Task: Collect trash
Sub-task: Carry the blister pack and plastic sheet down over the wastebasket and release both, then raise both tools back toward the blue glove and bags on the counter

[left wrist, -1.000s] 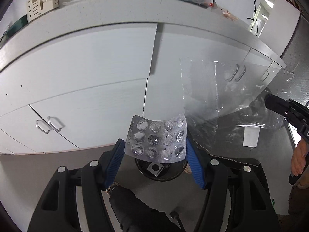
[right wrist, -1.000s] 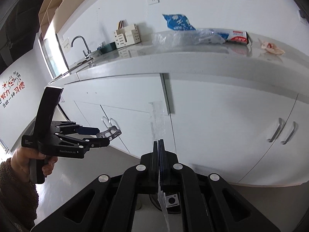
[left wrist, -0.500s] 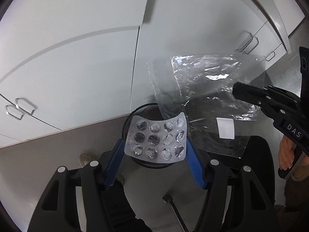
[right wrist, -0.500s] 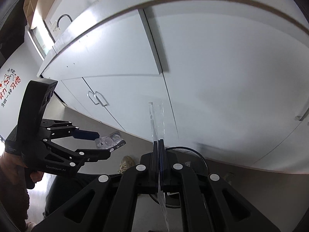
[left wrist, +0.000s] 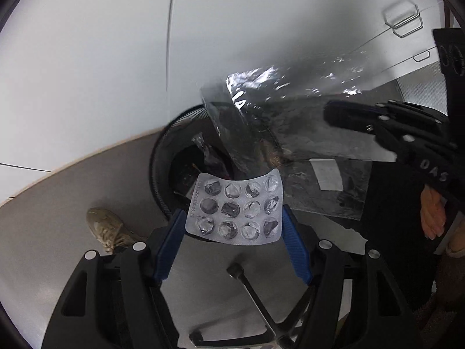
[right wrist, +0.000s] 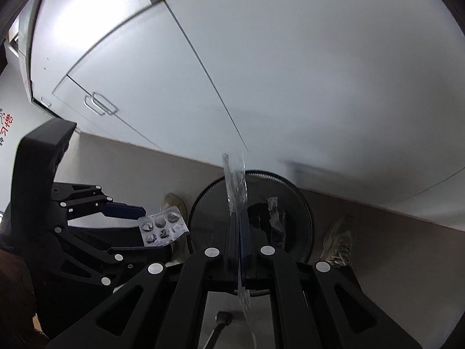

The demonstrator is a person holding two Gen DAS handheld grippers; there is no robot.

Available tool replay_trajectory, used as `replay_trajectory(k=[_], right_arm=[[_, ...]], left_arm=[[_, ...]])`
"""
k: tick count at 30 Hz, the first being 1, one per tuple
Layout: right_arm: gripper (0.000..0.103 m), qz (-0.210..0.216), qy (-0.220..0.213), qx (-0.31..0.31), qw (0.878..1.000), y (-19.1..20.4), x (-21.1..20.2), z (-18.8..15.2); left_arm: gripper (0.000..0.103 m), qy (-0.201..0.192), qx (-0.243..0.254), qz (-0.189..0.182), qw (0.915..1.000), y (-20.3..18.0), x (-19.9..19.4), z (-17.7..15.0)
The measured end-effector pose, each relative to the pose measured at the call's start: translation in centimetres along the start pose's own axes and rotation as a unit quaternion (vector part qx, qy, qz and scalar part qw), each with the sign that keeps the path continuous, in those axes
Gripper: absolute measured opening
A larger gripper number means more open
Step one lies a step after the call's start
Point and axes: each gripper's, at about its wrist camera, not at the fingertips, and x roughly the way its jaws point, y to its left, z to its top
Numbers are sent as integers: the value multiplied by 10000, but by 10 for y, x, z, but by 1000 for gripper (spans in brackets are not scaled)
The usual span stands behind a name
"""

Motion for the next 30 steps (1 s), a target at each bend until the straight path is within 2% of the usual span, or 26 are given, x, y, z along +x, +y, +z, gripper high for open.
replay_trajectory(k=[2, 4, 6, 7, 8, 10, 16, 19, 30], right_arm=[[6, -130, 178, -59, 9997, -2, 12, 1], [8, -87, 261, -58, 9996, -6, 15, 1], [32, -98, 314, -88, 9994, -8, 16, 3], [65, -64, 321, -93, 9994, -9, 16, 2], [81, -80, 314, -76, 9994, -11, 14, 2], [88, -103, 297, -58, 9995, -14, 12, 2], [96, -112, 393, -221, 9989, -11, 10, -1], [99, -93, 276, -278, 9992, -6, 0, -2], [100, -74, -432, -325, 9985, 11, -74, 12]], left_arm=[[72, 166, 118, -164, 9997, -2, 12, 3], [75, 258, 208, -62, 9994, -4, 18, 4], [96, 465, 342, 34, 9983, -7, 24, 3], [99, 509, 448, 145, 9976, -7, 25, 1], [99, 512, 560, 254, 9968, -10, 25, 1], [99, 535, 666, 156, 9962, -12, 24, 1], [99, 446, 622, 160, 9969, -13, 14, -2], [99, 332, 624, 183, 9973, -12, 6, 2], [99, -421, 911, 213, 9947, -46, -82, -7]])
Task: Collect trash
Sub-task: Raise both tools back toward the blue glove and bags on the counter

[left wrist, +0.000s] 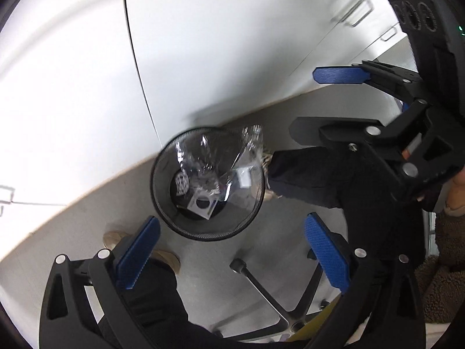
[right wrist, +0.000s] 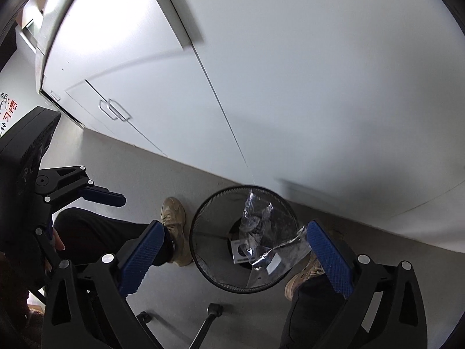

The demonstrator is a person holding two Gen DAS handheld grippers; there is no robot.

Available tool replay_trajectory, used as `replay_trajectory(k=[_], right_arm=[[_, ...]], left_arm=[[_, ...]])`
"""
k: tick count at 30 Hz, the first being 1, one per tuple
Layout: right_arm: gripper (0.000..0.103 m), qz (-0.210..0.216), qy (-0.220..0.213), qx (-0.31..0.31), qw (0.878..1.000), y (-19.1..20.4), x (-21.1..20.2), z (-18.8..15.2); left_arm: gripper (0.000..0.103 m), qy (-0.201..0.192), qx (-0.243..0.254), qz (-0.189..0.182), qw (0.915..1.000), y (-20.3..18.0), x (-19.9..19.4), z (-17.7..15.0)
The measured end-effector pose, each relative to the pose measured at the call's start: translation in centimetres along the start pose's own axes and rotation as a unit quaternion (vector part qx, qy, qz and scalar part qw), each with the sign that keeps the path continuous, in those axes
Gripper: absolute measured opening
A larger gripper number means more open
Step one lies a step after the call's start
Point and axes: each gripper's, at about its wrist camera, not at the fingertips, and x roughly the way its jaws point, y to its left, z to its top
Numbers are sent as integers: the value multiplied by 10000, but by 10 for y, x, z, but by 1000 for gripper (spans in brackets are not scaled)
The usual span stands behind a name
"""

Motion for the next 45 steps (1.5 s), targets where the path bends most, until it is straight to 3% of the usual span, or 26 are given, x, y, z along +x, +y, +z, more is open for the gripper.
replay_trajectory(k=[13, 15, 25, 37, 45], right_arm=[[100, -28, -1029, -310, 9942, 27, -108, 32], [100, -43, -1191, -412, 9920, 33, -123, 35], [100, -148, -1945, -823, 9773, 51, -186, 58], [100, -19, -2470, -988, 9640, 56, -219, 98], [100, 200, -2841, -933, 9540, 61, -246, 134]], left_arm=[[99, -1098, 609, 305, 9916, -38, -128, 20], [99, -1265, 667, 453, 9887, -42, -145, 25], [99, -2279, 894, 414, 9687, -37, -237, 45], [99, -3003, 497, 625, 9505, 10, -297, 82], [99, -3084, 547, 498, 9484, 27, -308, 110]])
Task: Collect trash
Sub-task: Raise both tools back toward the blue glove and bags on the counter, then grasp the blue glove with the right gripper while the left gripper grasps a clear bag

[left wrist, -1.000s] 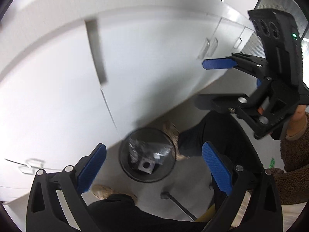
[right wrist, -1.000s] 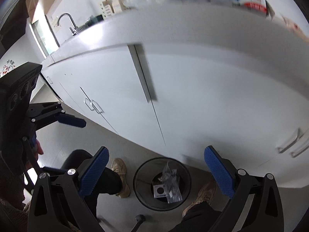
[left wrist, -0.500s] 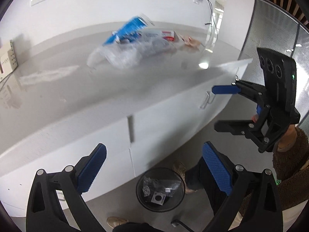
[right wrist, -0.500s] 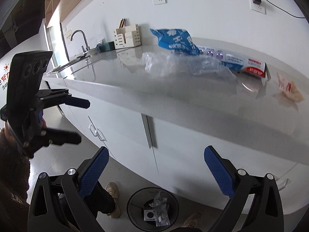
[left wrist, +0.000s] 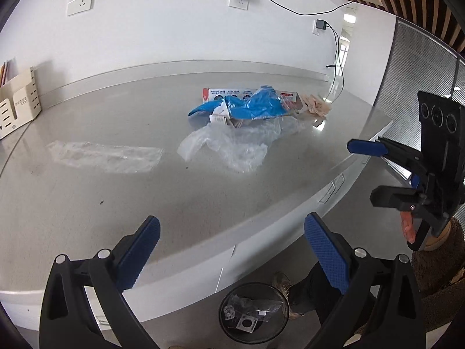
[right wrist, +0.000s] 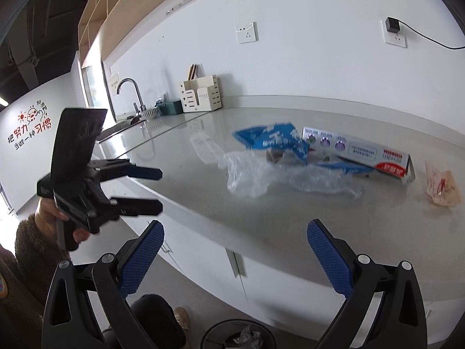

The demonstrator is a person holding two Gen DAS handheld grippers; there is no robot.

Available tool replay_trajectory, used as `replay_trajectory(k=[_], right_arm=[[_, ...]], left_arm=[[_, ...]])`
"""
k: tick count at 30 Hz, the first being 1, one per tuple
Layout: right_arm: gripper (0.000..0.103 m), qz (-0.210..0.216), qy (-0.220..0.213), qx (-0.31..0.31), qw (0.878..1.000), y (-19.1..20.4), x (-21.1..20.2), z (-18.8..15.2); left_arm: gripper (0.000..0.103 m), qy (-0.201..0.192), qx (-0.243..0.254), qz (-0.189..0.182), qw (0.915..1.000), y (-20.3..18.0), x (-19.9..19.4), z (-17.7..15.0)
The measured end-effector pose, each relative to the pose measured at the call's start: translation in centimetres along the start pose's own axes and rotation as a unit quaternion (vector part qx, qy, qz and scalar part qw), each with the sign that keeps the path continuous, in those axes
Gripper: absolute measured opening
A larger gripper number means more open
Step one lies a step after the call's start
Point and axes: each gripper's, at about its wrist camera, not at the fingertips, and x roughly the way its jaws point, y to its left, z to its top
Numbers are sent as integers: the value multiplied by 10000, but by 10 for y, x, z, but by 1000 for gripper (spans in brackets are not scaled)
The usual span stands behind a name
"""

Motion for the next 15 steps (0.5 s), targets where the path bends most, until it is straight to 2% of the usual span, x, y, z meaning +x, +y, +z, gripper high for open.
replay_trajectory(k=[6, 10, 15], right_arm=[[100, 126, -245, 190, 9994, -12, 4, 32], [100, 327, -225, 518, 9979, -29, 16, 56], [100, 495, -76, 810, 9955, -46, 47, 83]], left_arm=[[99, 17, 12, -202, 9998, 8, 26, 23], [99, 118, -109, -197, 9997, 15, 48, 38], [99, 12, -275, -159, 9995, 19, 67, 47]])
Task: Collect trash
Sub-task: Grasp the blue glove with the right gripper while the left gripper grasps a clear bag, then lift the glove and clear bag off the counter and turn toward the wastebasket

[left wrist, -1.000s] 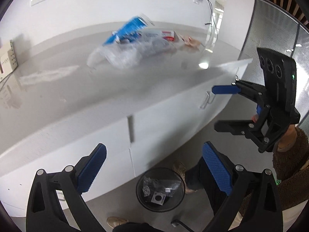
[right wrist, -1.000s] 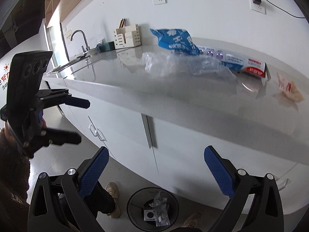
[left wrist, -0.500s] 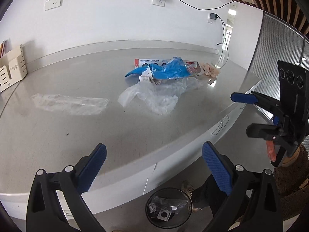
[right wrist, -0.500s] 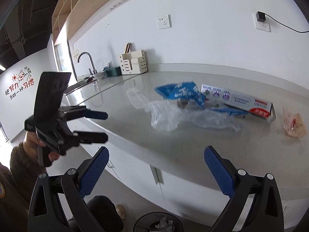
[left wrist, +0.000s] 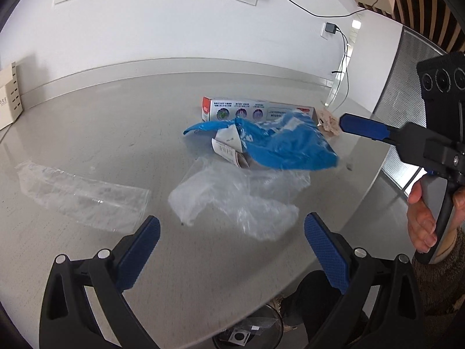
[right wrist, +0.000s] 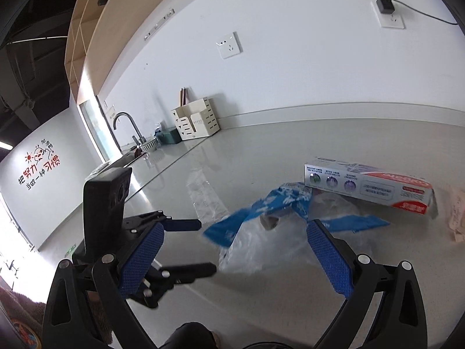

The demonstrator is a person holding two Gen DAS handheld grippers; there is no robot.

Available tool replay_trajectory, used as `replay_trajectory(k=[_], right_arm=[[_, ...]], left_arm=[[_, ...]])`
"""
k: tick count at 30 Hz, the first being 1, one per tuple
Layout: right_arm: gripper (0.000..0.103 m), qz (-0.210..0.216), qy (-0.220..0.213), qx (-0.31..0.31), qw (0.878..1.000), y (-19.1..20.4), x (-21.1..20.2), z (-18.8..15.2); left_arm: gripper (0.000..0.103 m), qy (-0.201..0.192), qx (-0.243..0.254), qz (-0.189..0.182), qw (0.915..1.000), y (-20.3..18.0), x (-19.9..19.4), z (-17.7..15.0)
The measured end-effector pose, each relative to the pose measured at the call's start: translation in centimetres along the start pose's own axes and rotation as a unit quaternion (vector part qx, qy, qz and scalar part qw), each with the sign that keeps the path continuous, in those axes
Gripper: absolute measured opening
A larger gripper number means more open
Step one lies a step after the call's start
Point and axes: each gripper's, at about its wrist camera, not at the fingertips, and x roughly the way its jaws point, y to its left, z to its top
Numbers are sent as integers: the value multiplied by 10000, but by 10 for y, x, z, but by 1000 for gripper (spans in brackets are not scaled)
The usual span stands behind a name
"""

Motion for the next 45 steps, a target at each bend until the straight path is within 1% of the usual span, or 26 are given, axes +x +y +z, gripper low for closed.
replay_trajectory(k=[2, 3, 5, 7, 8, 9, 10, 11, 12, 13, 14, 15, 16, 17, 18, 19, 20, 26, 29, 32, 35, 38, 40, 43, 45], right_arm=[[100, 75, 142, 30, 9999, -5, 15, 8], [100, 137, 257, 48, 9996, -7, 24, 11], [99, 197, 420, 136, 9988, -13, 39, 20], [99, 323, 570, 210, 9976, -17, 52, 25], [97, 349, 611, 260, 9972, -19, 57, 26], [93, 411, 661, 266, 9966, -20, 63, 27], [77, 501, 760, 221, 9956, -19, 69, 28], [65, 481, 850, 193, 9950, -19, 74, 28], [61, 372, 938, 166, 9948, -19, 78, 26], [50, 334, 1001, 138, 9943, -19, 83, 25], [37, 374, 1043, 143, 9937, -20, 87, 25], [32, 393, 1093, 164, 9931, -21, 91, 25], [22, 363, 1087, 164, 9933, -22, 93, 25], [10, 329, 1073, 136, 9936, -22, 95, 25], [8, 334, 1051, 122, 9938, -22, 95, 25], [7, 330, 1006, 107, 9943, -22, 94, 25], [6, 284, 916, 67, 9954, -21, 92, 26], [6, 234, 423, -14, 9988, -21, 64, 32], [6, 140, 246, -82, 9996, -18, 49, 35], [6, 133, 120, -98, 9998, -16, 36, 38], [6, 99, 6, -144, 9998, -12, 21, 37], [6, 78, -107, -137, 9998, -7, 6, 37], [6, 3, -195, -184, 9996, -3, -3, 36], [6, 35, -250, -108, 9996, -3, -13, 36], [6, -96, -299, -110, 9994, -3, -22, 37]], left_arm=[[99, -106, -119, -64, 9999, 1, 7, 5], [99, -61, -116, -106, 9999, 1, 12, 7], [99, 23, -134, -16, 9999, 0, 21, 11], [99, 150, -340, -122, 9992, 4, 31, 14], [99, 185, -407, -151, 9989, 5, 34, 16], [99, 156, -391, -128, 9990, 5, 35, 17], [97, 126, -351, -81, 9993, 5, 36, 17], [93, 143, -347, -65, 9993, 5, 36, 17], [89, 167, -399, -100, 9990, 7, 37, 17], [80, 165, -472, -149, 9986, 8, 38, 18], [64, 142, -513, -160, 9985, 9, 39, 18], [57, 128, -518, -127, 9985, 10, 40, 18], [45, 129, -527, -111, 9985, 12, 41, 18], [33, 117, -532, -153, 9984, 12, 42, 17], [27, 98, -533, -207, 9983, 13, 41, 17], [16, 64, -549, -254, 9981, 13, 40, 16], [13, 41, -533, -260, 9982, 7, 41, 18], [11, -132, -562, -176, 9982, 11, 21, 9], [11, -310, -618, -118, 9975, 13, 4, 7], [11, -503, -631, -62, 9967, 9, -16, 5], [11, -676, -601, 209, 9957, 8, -41, 1], [11, -809, -586, 474, 9939, 4, -56, -1], [11, -844, -531, 650, 9929, -1, -58, 7], [11, -877, -481, 1076, 9891, 4, -62, 17], [11, -980, -412, 1416, 9842, 4, -71, 26]])
